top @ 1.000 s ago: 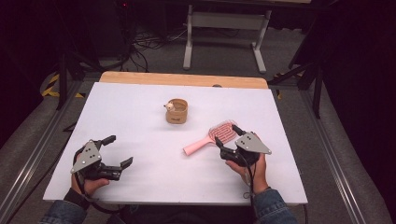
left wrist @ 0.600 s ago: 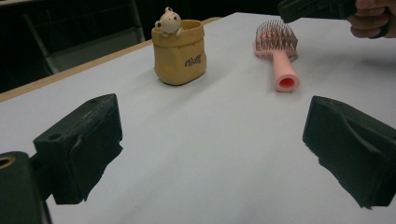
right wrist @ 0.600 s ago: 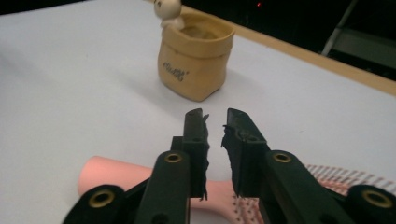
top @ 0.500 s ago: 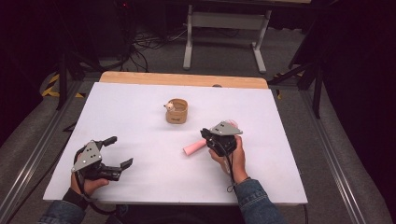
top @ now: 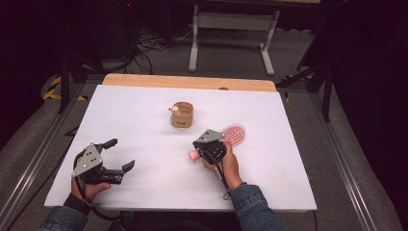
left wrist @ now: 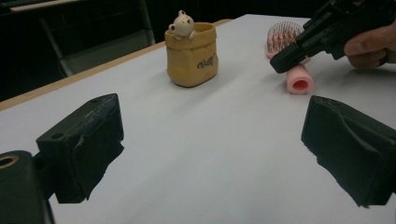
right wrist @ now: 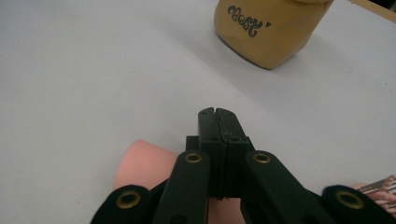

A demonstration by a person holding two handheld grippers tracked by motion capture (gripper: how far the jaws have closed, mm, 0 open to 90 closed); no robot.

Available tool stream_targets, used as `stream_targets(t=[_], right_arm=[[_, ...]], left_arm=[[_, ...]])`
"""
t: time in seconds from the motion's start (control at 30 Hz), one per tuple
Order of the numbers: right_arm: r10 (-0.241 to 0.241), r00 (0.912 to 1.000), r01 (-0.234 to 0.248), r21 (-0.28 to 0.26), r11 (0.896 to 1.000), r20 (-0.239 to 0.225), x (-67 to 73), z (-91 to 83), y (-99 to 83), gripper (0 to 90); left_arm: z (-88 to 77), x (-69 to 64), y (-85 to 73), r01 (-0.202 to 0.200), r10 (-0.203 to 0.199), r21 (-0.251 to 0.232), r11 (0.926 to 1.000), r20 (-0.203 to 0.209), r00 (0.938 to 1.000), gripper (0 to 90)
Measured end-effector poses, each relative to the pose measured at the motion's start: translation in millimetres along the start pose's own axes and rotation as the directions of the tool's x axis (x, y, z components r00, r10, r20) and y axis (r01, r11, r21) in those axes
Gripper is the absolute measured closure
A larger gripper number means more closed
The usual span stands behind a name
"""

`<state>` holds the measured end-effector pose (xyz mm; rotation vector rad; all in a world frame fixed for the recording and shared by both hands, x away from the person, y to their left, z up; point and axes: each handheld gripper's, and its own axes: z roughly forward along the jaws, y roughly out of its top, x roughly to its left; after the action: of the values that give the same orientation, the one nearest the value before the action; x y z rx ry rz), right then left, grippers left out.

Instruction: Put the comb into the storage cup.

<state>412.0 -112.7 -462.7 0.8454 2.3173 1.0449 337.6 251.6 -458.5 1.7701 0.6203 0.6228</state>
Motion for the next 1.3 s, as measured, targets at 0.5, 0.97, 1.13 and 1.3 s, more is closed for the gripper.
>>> stream_targets(t=[0.5, 0.97, 1.13, 1.3], right_arm=[[0.005, 0.9996, -0.003, 0.079, 0.997, -0.026, 1.8, 12.4, 4.6, 90.0], [-0.006, 0.9918, 0.028, 0.168, 0.985, -0.128, 0.1, 3.8, 4.4, 90.0], [-0.020, 0.9865, 0.053, 0.200, 0.978, -0.163, -1.7, -5.7, 1.3, 90.0], [-0.060, 0.9803, 0.103, 0.231, 0.967, -0.188, 0.1, -16.1, -2.3, 90.0]], left_arm=[[1.0, 3.5, -2.0, 0.027, -0.027, -0.002, 0.9996, 0.001, 0.9996, 7.8], [1.0, 2.7, -1.4, 0.016, -0.016, 0.007, 0.9998, -0.005, 0.9999, 7.8], [0.3, 2.7, -0.9, 0.015, -0.015, 0.005, 0.9999, -0.001, 0.9999, 7.7], [0.2, 2.2, -0.6, 0.008, -0.008, 0.008, 0.9999, -0.003, 1.0000, 7.7]])
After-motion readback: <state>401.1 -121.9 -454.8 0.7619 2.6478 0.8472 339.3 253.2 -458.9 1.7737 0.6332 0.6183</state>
